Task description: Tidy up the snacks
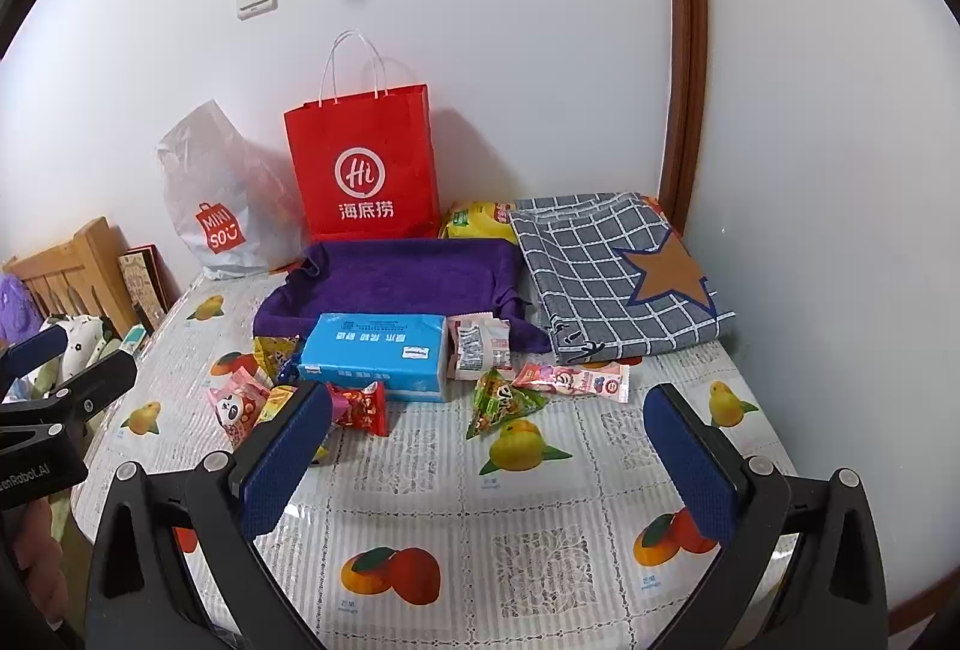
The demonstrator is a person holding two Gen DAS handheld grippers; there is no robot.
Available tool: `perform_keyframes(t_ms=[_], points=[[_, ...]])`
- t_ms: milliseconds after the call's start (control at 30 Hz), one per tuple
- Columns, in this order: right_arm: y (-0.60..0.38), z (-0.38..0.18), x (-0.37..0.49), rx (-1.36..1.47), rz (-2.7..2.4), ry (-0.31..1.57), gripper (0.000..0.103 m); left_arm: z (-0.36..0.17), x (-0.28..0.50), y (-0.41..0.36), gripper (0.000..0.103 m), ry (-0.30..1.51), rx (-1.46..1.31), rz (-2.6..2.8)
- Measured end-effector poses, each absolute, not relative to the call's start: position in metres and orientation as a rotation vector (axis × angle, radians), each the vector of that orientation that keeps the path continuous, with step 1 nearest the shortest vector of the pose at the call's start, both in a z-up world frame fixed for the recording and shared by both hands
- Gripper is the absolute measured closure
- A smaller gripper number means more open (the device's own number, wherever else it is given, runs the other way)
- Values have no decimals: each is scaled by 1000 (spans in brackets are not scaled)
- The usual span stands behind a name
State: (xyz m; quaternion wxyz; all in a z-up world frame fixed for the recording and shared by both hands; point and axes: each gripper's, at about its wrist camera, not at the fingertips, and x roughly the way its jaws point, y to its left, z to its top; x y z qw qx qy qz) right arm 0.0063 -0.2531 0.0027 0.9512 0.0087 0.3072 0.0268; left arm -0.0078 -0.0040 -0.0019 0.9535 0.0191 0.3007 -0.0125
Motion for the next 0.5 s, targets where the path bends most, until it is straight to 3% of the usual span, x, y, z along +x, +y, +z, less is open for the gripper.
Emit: perform_keyframes(t_ms=[500], points=[[-246,0,5,13,63,623,0,0,-9,-4,0,607,34,-31]])
